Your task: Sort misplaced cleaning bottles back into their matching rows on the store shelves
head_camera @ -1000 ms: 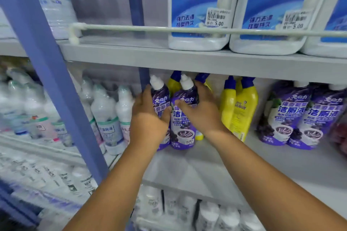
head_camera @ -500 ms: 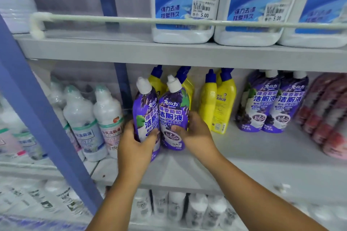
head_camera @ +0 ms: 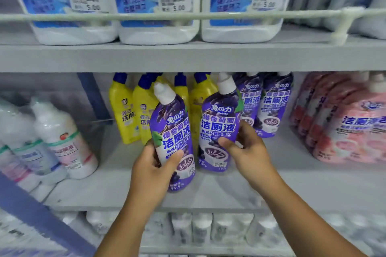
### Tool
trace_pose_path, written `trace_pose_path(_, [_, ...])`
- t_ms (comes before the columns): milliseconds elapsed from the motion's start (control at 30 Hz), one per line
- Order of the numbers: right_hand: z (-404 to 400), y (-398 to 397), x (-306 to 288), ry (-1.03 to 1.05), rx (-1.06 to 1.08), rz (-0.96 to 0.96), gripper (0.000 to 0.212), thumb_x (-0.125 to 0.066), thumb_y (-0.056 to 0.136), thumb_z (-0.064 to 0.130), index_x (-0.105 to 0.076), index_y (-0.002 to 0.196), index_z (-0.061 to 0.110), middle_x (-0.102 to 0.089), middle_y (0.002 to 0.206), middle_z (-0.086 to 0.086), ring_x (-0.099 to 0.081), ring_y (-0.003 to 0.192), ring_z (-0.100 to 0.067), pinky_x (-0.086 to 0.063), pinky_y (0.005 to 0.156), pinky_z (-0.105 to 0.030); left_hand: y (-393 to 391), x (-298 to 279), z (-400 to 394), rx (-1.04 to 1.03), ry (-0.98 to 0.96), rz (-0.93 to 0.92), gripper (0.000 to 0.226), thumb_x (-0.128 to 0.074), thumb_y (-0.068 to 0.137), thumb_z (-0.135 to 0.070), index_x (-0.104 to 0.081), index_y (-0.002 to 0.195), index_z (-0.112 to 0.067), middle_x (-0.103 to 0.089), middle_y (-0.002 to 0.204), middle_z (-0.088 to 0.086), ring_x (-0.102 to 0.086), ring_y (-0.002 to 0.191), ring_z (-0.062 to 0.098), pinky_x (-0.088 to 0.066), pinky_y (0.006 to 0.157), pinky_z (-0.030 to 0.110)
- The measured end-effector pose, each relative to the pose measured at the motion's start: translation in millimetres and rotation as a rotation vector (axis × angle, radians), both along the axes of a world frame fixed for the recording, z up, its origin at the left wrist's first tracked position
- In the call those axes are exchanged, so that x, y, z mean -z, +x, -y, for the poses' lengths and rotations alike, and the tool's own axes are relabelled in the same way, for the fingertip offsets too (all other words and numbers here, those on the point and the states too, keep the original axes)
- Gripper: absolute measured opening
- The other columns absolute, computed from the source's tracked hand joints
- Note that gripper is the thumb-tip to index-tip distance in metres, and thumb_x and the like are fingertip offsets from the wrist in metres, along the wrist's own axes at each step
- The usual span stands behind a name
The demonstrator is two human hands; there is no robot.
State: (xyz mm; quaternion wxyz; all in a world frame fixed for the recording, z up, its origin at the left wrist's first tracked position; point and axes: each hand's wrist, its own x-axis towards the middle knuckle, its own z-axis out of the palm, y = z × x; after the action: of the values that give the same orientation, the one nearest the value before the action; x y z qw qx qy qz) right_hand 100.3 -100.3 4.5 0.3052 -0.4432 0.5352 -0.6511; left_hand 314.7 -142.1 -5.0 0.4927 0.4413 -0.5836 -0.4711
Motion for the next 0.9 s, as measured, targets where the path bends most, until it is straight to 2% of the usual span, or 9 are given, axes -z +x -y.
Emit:
trace_pose_path(100, [-16, -48, 5, 0.012, 0.076, 0.009, 0.034, -0.075, 0.086, 0.002, -0.066, 0.115, 0.018, -0.076, 0.106, -0.003, -0.071, 0.097, -0.013, -0.055, 0.074, -0.018, -47, 1, -2, 0.059, 0.010, 0.007, 0.026, -0.076, 0.090, -0.009, -0.068, 0.110, -0.024, -0.079, 0.103, -0.010, -0.075, 0.096, 0.010, -0.059, 0.082, 0.032])
trace_pose_path(200, [-31, -92, 9, 0.037, 0.121, 0.006, 0.038, -0.074, 0.087, 0.002, -0.062, 0.121, 0.011, -0.074, 0.108, -0.008, -0.071, 0.082, -0.001, -0.054, 0.069, -0.014, -90, 5, -6, 0.083, 0.021, -0.004, 0.025, -0.078, 0.088, -0.012, -0.068, 0.106, -0.025, -0.080, 0.099, -0.008, -0.076, 0.090, 0.010, -0.059, 0.072, 0.024])
trace_pose_path(267, [-40, -117, 10, 0.040, 0.123, 0.001, 0.039, -0.074, 0.088, 0.003, -0.060, 0.124, 0.010, -0.074, 0.107, -0.008, -0.070, 0.077, 0.004, -0.054, 0.068, -0.013, -117, 8, -8, 0.095, 0.041, -0.022, 0.027, -0.084, 0.081, -0.026, -0.069, 0.104, -0.028, -0.080, 0.097, -0.007, -0.077, 0.087, 0.013, -0.060, 0.068, 0.027])
trace_pose_path(367, [-45, -149, 16, 0.025, 0.128, -0.026, 0.033, -0.074, 0.089, 0.005, -0.062, 0.118, 0.016, -0.076, 0.105, -0.001, -0.072, 0.086, -0.002, -0.056, 0.074, -0.019, -150, 8, -7, 0.133, 0.049, -0.021, 0.046, -0.079, 0.063, -0.051, -0.069, 0.105, -0.035, -0.079, 0.103, -0.003, -0.077, 0.094, 0.022, -0.061, 0.079, 0.041])
trace_pose_path(500, [-35, -179, 28, 0.022, 0.090, -0.046, 0.029, -0.073, 0.090, 0.013, -0.062, 0.113, 0.025, -0.076, 0.110, -0.002, -0.073, 0.102, -0.020, -0.058, 0.087, -0.038, -175, 9, 10, 0.156, 0.006, 0.024, 0.038, -0.077, 0.064, -0.051, -0.069, 0.101, -0.048, -0.079, 0.104, -0.003, -0.076, 0.097, 0.023, -0.060, 0.088, 0.046])
trace_pose_path(633, [-21, -194, 31, 0.030, 0.049, -0.044, 0.029, -0.065, 0.095, 0.004, -0.061, 0.111, 0.027, -0.076, 0.106, 0.004, -0.073, 0.098, -0.012, -0.056, 0.083, -0.030, -183, 11, 25, 0.200, -0.012, 0.091, 0.045, -0.076, 0.070, -0.047, -0.066, 0.113, -0.035, -0.079, 0.108, -0.006, -0.075, 0.101, 0.017, -0.058, 0.094, 0.049])
trace_pose_path(767, [-13, -200, 31, 0.059, 0.026, -0.095, 0.039, -0.068, 0.092, 0.019, -0.057, 0.129, 0.021, -0.073, 0.119, 0.000, -0.071, 0.108, -0.019, -0.057, 0.089, -0.038, -188, 4, 34, 0.287, 0.003, 0.213, 0.050, -0.075, 0.070, -0.053, -0.063, 0.116, -0.036, -0.077, 0.113, -0.012, -0.073, 0.107, 0.010, -0.055, 0.099, 0.045])
trace_pose_path(833, [-11, -199, 30, 0.061, 0.047, -0.108, 0.048, -0.074, 0.080, 0.028, -0.061, 0.126, 0.027, -0.073, 0.119, -0.001, -0.072, 0.107, -0.022, -0.058, 0.092, -0.047, -186, 3, 39, 0.241, -0.017, 0.271, 0.045, -0.079, 0.071, -0.047, -0.064, 0.112, -0.034, -0.078, 0.107, -0.012, -0.074, 0.100, 0.010, -0.058, 0.094, 0.045])
trace_pose_path(900, [-8, -198, 32, 0.050, 0.062, -0.129, 0.049, -0.078, 0.070, 0.029, -0.065, 0.117, 0.029, -0.075, 0.113, -0.003, -0.073, 0.103, -0.024, -0.058, 0.092, -0.052, -184, 2, 44, 0.172, -0.079, 0.326, 0.039, -0.084, 0.078, -0.032, -0.062, 0.109, -0.033, -0.077, 0.098, -0.014, -0.074, 0.090, 0.007, -0.060, 0.082, 0.036])
